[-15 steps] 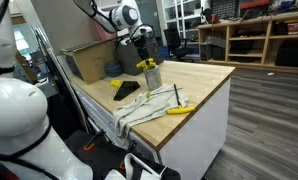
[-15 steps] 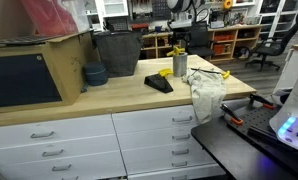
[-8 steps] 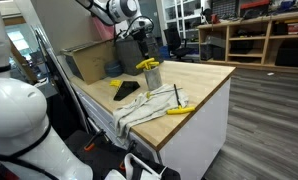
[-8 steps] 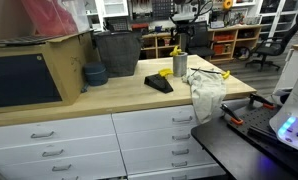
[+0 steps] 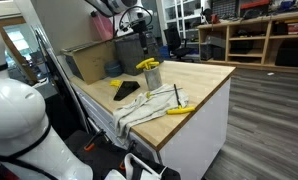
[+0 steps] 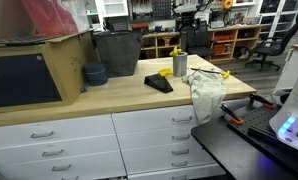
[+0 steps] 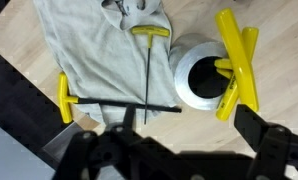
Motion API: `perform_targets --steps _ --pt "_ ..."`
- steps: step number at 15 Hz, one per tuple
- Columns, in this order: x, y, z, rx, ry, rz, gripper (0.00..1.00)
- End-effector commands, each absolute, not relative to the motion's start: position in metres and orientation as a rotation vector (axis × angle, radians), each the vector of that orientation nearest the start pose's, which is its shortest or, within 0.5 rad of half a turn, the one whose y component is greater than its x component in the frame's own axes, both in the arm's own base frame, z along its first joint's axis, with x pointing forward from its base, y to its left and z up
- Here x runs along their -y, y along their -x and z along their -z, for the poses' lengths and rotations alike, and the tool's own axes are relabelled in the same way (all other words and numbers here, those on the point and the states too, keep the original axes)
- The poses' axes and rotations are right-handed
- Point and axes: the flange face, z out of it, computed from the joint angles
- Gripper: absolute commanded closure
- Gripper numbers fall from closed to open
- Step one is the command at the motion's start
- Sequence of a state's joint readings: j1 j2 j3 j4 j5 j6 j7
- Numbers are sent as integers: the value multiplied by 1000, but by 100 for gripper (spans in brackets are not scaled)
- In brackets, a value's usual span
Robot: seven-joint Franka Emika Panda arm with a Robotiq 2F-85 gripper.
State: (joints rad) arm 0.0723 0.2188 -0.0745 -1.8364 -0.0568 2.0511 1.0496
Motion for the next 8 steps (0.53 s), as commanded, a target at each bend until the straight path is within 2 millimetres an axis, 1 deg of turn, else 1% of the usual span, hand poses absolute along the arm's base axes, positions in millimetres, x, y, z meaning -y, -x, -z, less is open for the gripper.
perform_targets --steps 1,3,5,6,8 --pt "17 -613 -395 -1751 2700 -36 0" --pt "28 -616 -377 -1812 2664 -100 0" --pt "35 -617 -360 -1803 2654 -163 0" --pt "38 -616 -354 -1818 2641 -173 0" --pt "42 -614 -349 -1839 2631 -176 0"
